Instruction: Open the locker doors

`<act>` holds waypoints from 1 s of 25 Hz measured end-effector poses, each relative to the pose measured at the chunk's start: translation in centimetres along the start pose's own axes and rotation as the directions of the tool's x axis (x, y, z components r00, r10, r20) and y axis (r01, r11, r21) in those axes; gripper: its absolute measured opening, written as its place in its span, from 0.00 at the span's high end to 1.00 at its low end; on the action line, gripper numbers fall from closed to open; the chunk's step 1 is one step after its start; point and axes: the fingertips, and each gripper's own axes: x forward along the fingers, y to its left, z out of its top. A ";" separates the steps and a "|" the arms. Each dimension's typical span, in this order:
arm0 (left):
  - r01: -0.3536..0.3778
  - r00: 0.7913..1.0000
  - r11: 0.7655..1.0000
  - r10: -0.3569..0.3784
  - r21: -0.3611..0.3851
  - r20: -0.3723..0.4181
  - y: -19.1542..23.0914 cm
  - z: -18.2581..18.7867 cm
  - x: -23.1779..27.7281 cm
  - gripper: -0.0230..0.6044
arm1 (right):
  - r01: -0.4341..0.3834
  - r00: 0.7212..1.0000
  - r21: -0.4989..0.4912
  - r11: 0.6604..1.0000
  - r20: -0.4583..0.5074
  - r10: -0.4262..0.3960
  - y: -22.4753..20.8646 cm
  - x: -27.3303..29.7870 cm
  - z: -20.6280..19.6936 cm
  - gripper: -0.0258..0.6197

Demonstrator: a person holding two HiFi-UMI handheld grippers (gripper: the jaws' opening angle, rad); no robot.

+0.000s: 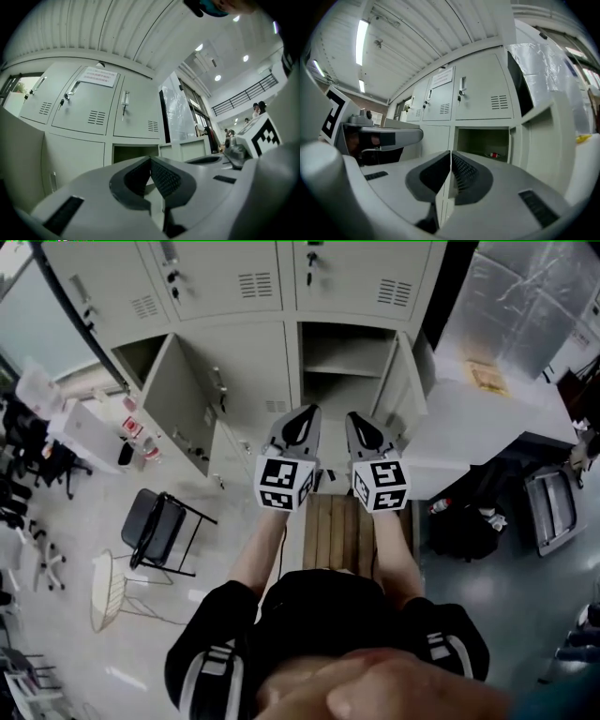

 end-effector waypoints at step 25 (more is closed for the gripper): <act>0.004 0.993 0.980 -0.028 0.199 0.117 5.7 16.0 6.7 0.95 | -0.083 0.979 -0.299 0.951 0.153 0.134 -1.4 11.9 18.8 0.92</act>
